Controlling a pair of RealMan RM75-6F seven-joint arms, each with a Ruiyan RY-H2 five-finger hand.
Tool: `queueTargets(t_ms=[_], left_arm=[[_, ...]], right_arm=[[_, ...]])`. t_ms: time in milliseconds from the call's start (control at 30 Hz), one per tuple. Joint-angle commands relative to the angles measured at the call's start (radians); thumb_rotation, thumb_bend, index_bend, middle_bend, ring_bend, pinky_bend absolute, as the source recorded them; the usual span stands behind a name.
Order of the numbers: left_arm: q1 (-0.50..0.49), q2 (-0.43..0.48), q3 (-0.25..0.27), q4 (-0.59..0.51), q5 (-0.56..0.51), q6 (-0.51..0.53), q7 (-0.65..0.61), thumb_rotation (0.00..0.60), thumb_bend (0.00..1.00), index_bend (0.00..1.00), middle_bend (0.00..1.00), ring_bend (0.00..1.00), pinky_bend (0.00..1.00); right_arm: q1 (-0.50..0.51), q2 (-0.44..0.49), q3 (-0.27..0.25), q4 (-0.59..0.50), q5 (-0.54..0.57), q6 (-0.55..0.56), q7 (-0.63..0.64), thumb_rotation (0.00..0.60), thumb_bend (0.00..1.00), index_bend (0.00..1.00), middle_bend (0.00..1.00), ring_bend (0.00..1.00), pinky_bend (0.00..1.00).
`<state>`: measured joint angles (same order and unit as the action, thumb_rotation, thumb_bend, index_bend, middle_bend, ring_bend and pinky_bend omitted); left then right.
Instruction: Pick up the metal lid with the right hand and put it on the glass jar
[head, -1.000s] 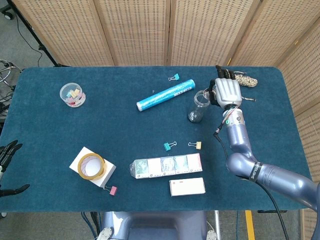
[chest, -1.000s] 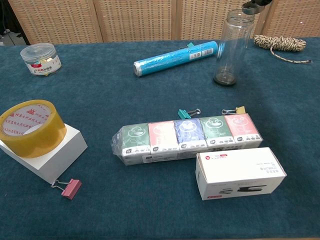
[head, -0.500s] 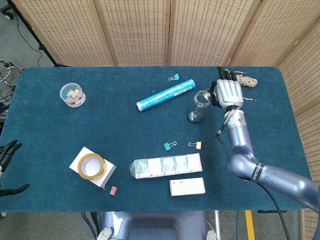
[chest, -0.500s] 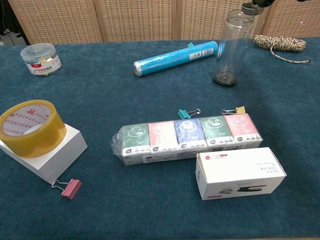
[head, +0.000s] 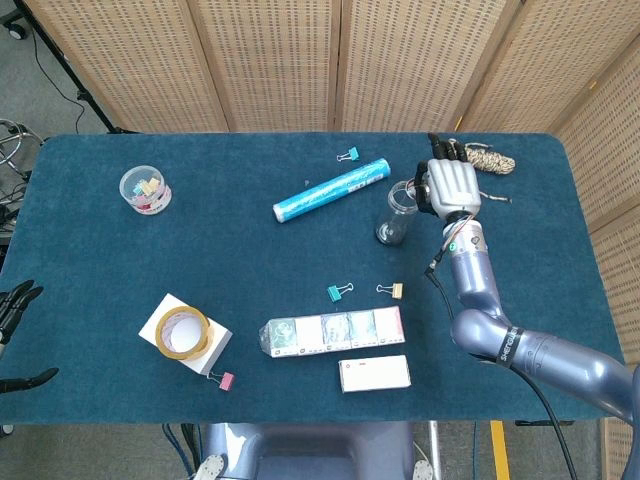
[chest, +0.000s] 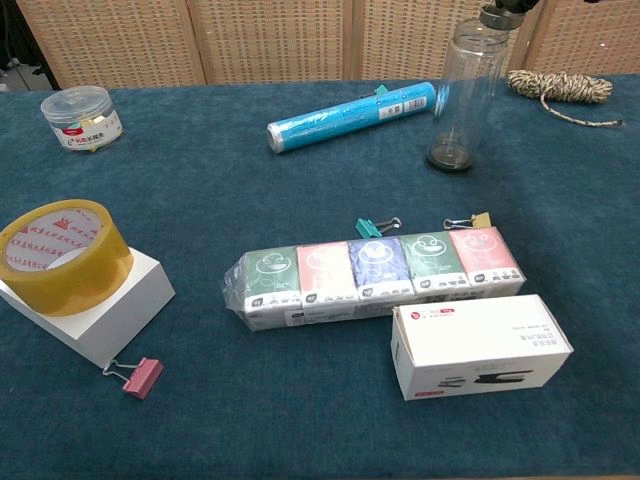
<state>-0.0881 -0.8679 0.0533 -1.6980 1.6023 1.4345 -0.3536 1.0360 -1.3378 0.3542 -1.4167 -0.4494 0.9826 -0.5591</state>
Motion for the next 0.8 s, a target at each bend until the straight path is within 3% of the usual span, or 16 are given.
queueTargets(t_ms=[33, 800], left_arm=[[0.0, 0.001, -0.001, 0.001, -0.001, 0.001, -0.002, 0.6, 0.0, 0.0, 0.0, 0.0, 0.0], [0.002, 0.002, 0.005, 0.003, 0.011, 0.008, -0.007, 0.6, 0.0, 0.0, 0.0, 0.0, 0.0]], right_arm=[[0.002, 0.001, 0.001, -0.005, 0.001, 0.002, -0.003, 0.6, 0.67, 0.67, 0.0, 0.0, 0.0], [0.011, -0.017, 0.009, -0.016, 0.015, 0.015, -0.009, 0.6, 0.67, 0.68, 0.0, 0.0, 0.0]])
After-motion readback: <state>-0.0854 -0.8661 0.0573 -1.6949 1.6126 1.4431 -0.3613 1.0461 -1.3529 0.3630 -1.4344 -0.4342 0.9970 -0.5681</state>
